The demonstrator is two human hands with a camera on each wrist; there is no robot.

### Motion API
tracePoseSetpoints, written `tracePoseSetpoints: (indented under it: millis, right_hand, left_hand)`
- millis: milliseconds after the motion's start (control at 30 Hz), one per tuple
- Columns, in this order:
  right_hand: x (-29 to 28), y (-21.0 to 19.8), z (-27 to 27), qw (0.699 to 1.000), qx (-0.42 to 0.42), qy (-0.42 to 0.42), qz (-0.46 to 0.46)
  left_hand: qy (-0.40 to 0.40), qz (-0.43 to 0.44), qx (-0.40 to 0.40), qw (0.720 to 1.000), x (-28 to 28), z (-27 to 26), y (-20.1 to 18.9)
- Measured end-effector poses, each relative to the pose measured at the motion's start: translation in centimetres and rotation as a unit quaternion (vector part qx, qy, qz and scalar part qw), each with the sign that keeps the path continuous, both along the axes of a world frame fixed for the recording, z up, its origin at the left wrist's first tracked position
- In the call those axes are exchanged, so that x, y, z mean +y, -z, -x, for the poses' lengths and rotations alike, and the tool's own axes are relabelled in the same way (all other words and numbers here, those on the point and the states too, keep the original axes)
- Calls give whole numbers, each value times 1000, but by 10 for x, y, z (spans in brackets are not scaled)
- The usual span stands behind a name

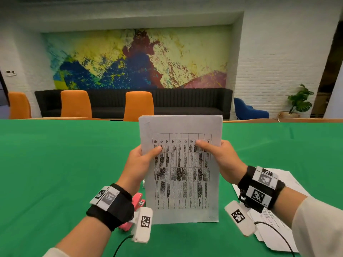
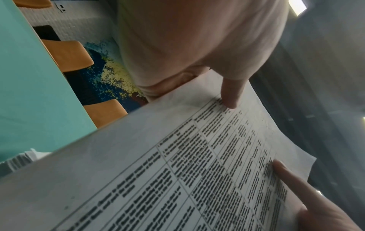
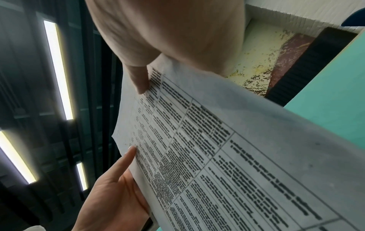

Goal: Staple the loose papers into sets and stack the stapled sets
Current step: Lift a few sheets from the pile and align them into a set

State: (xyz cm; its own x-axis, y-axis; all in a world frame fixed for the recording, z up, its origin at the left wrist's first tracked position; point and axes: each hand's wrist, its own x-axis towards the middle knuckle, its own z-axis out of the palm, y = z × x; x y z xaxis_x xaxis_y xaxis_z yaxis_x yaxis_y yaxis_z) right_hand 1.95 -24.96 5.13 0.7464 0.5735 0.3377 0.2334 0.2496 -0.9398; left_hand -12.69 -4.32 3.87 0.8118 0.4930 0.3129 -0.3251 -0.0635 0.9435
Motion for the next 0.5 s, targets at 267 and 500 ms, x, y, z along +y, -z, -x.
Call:
tracePoseSetpoints:
  millis: [267,500]
  right_hand:
    - [0,-13,2,998,23,27,-47]
    - [-2,-20,4,995,46,52,-72]
  left_hand:
    - [5,6,-19,1000,-5,-4,-18]
    - [16,-5,-47,999,-11,-5,-24]
